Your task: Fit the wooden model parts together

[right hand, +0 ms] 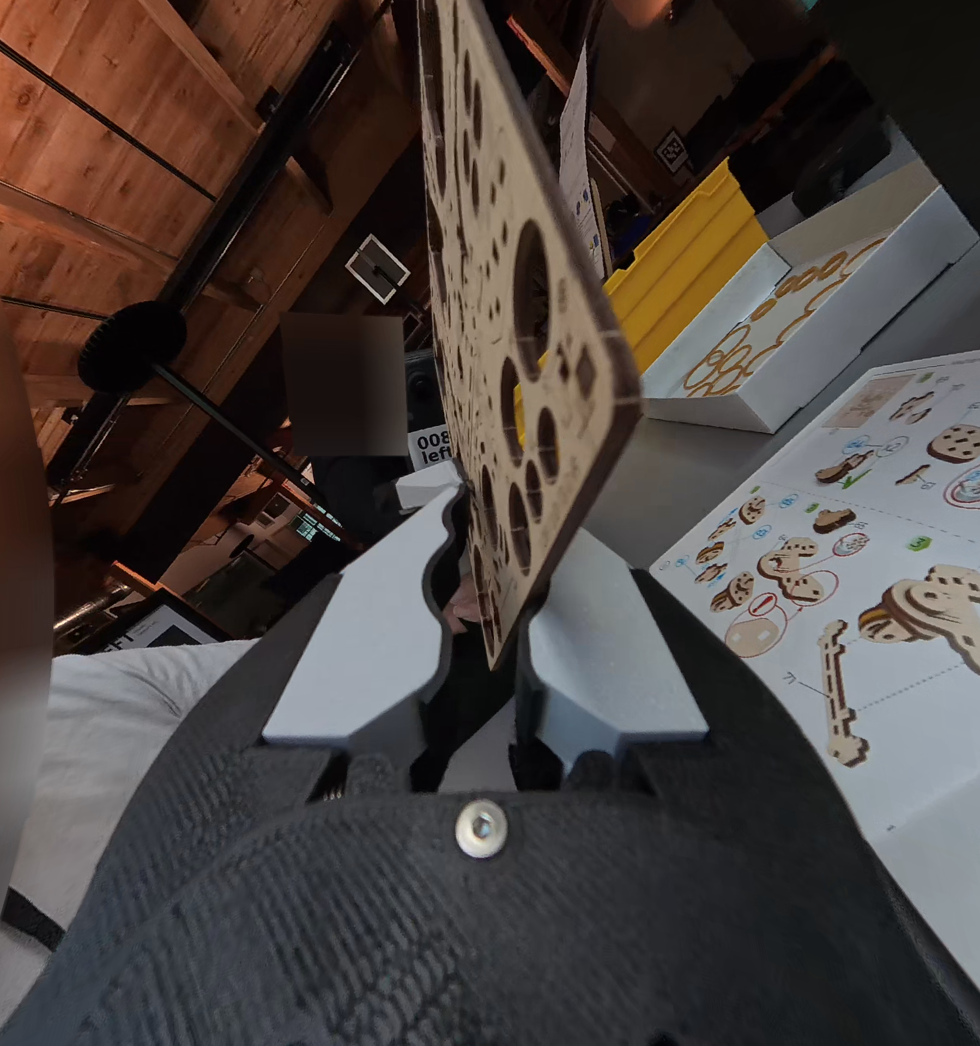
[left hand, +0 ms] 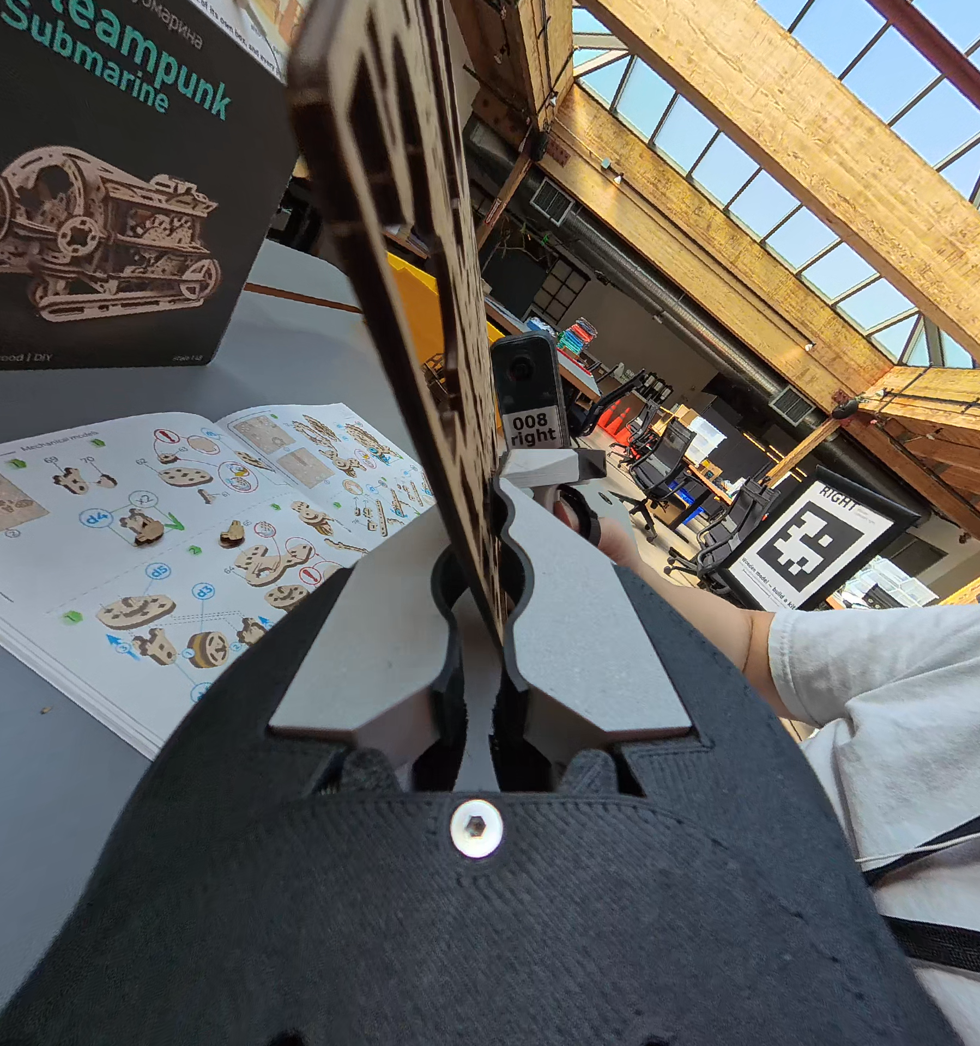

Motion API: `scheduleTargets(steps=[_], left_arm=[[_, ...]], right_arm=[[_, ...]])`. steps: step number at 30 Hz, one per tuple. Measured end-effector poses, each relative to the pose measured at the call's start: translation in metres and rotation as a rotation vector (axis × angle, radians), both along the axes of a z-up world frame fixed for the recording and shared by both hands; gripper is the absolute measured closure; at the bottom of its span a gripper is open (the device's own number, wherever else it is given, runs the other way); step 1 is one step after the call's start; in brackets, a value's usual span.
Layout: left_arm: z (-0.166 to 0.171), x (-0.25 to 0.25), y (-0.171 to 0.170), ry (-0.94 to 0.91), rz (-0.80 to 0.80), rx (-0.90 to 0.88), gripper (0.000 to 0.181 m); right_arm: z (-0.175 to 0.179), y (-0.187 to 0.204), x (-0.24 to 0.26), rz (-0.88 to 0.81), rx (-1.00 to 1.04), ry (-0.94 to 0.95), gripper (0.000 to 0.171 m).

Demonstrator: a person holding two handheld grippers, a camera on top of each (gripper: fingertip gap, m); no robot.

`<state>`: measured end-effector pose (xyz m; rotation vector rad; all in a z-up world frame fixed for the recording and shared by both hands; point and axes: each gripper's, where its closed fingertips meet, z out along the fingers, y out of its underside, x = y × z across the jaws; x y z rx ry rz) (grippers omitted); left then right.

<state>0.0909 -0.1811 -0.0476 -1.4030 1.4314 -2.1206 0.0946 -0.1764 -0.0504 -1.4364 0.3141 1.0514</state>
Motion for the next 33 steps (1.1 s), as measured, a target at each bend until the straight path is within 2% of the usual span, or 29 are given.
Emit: scheduleTargets(steps=[15, 20, 22, 27, 33], left_arm=[[0.003, 0.0, -0.002, -0.01, 0.042, 0.029, 0.181], [0.003, 0.001, 0.001, -0.011, -0.002, -0.052, 0.181], [0.004, 0.0, 0.002, -0.027, 0.014, -0.017, 0.181], [0.006, -0.001, 0.002, -0.029, 0.006, -0.03, 0.181], [0.004, 0.0, 0.0, -0.022, 0.007, -0.019, 0.181]], right_arm=[[-0.002, -0.001, -0.002, -0.031, -0.015, -0.166, 0.163], [0.0, -0.002, -0.003, 0.015, 0.004, -0.079, 0.165], [-0.005, 0.001, -0.009, 0.022, -0.025, -0.107, 0.153], [-0.001, 0.003, -0.013, 0.032, 0.002, -0.021, 0.164], [-0.001, 0.003, -0.012, 0.051, 0.016, 0.083, 0.164]])
